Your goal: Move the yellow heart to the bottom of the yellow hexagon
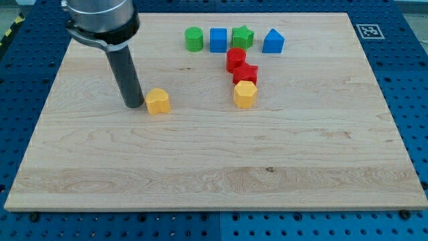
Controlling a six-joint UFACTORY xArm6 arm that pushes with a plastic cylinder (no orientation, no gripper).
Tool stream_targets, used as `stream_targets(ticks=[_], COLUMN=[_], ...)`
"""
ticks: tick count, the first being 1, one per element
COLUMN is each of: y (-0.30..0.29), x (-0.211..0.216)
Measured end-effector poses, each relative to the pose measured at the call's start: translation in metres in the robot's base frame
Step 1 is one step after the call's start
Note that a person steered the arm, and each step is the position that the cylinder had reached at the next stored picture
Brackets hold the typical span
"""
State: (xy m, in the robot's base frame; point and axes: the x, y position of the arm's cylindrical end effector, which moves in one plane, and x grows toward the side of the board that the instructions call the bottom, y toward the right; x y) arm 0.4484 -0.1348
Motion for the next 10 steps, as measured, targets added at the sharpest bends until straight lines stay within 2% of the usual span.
stream_targets(ticks=[2,5,6,10], y=[0.042,0.050,0.077,0.127], x=[0.007,-0.006,-0.005,0.016])
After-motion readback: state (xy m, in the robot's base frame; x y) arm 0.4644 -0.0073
